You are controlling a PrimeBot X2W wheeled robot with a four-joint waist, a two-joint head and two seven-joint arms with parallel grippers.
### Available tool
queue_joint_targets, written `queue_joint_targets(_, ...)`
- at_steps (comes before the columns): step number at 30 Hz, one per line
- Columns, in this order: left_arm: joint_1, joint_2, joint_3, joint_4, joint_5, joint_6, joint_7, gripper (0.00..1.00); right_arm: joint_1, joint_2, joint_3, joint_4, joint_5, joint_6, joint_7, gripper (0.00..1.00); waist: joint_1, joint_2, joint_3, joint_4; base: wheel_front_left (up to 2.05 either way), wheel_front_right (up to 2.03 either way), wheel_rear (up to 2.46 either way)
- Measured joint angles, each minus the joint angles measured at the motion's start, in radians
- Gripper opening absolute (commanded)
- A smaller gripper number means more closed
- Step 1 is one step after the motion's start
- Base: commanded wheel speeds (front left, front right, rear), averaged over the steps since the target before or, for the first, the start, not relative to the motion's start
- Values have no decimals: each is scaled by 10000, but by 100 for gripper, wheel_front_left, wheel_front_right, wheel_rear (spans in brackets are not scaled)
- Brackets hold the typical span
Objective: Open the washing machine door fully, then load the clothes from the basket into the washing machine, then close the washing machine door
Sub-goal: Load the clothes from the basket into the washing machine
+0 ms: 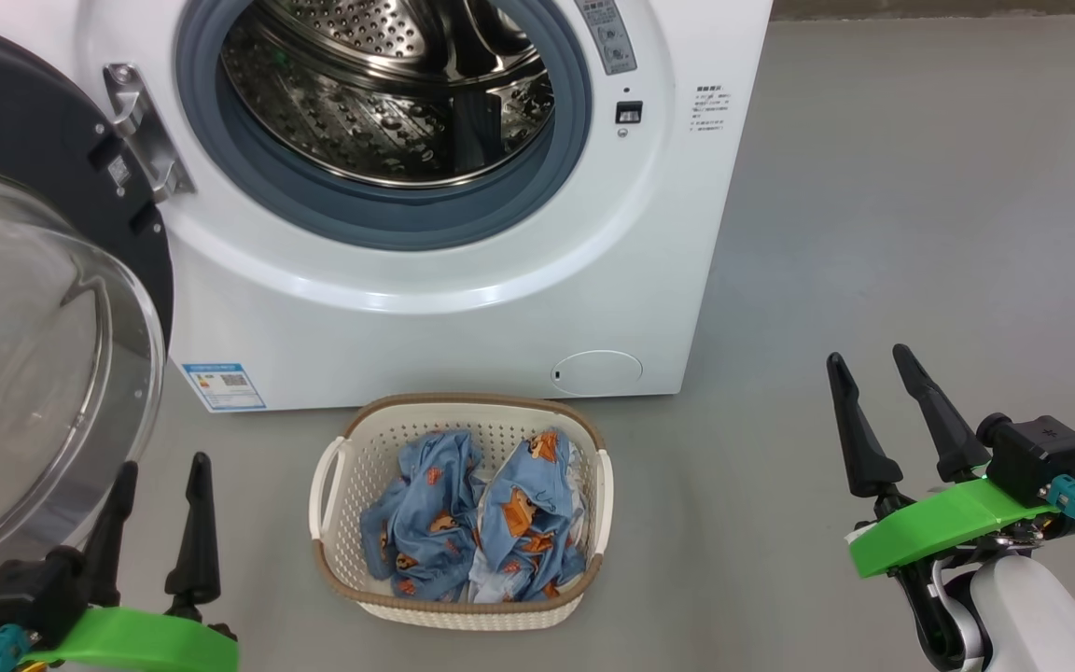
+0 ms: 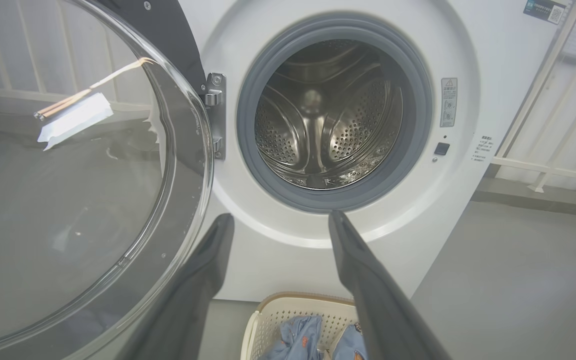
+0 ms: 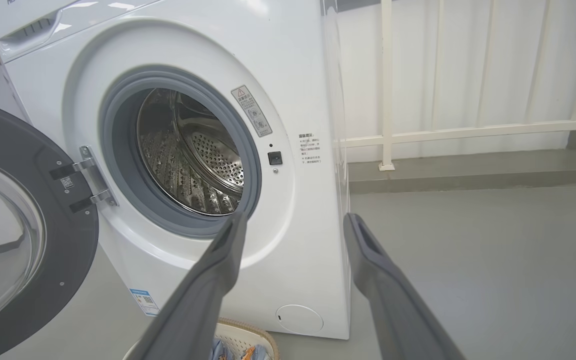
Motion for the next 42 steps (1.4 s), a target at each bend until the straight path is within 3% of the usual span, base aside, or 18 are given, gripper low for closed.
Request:
queue_joint_targets(26, -15, 21, -50, 27, -205, -8, 0, 100, -17, 19, 10, 0, -2, 0, 0, 100, 0, 0, 106, 84, 104, -104, 0)
queue_joint_targets(42, -32, 6, -63, 123, -203, -90, 0, 100, -23, 15, 90, 63, -2, 0, 0, 100, 0, 0, 42, 105, 12, -12, 0)
